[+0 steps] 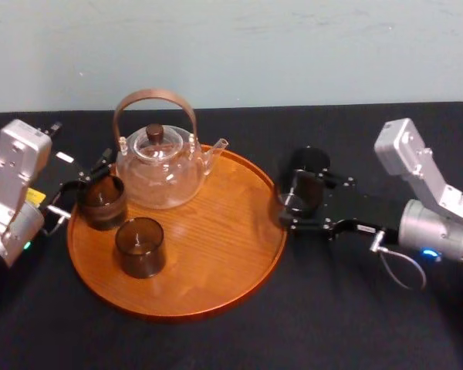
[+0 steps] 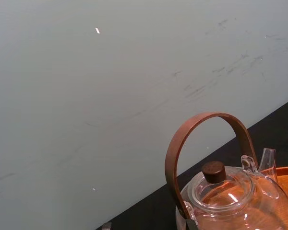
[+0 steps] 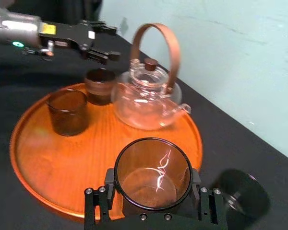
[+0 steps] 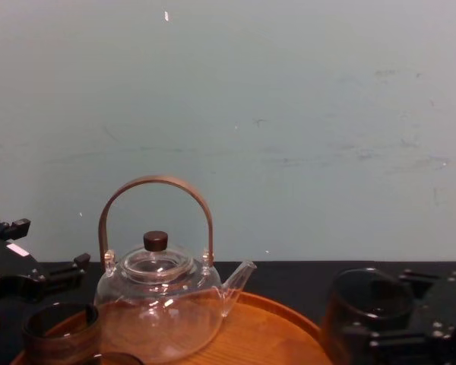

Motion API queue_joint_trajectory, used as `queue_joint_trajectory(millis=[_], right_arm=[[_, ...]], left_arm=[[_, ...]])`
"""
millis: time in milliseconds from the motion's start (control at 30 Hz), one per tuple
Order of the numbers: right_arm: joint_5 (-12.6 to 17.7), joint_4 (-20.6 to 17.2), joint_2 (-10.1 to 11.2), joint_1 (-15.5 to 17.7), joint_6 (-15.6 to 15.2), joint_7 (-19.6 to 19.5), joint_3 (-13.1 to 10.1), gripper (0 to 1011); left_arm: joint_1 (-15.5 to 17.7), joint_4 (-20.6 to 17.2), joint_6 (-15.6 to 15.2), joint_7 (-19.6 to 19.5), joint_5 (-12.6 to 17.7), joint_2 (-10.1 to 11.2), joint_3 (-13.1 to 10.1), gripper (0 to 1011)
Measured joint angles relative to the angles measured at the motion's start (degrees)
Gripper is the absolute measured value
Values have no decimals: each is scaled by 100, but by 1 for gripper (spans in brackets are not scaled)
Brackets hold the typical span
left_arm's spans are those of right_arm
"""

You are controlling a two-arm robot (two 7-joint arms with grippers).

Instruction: Pick up the glass from the table and place it on the tray.

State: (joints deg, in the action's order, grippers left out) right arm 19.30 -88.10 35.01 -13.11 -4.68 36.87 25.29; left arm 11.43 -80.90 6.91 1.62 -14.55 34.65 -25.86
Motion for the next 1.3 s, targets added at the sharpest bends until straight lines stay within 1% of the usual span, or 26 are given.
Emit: queue_joint_trajectory(millis=[167,267,400,433,500,633,667,833,1067,1300], right_arm=[[10,71,-144,-159,30,95,251,912],[20,91,-200,-213,37,131,351,913],[27,129,-309,-314,48,199,562,913],[27,129,-309,-314,48,199,562,913],[23,161,-371,-372,55,237,701,913],[15,212,-441,-432,73,267,830,913],[13,243,-477,-460,88,283,895,912],[3,408,-600,-555,156,317,1076,913],[-50,684,-750,-647,234,295,1228,912],[-138,930,-856,-706,307,240,1311,913]], left_arm=[[0,-1,0,0,0,0,0,1001],[0,0,0,0,0,0,0,1001],[0,0,0,0,0,0,0,1001],[0,0,0,0,0,0,0,1001],[0,0,0,0,0,0,0,1001],[0,0,0,0,0,0,0,1001],[0,0,0,0,0,0,0,1001],[0,-1,0,0,0,0,0,1001],[0,0,0,0,0,0,0,1001],[0,0,0,0,0,0,0,1001]])
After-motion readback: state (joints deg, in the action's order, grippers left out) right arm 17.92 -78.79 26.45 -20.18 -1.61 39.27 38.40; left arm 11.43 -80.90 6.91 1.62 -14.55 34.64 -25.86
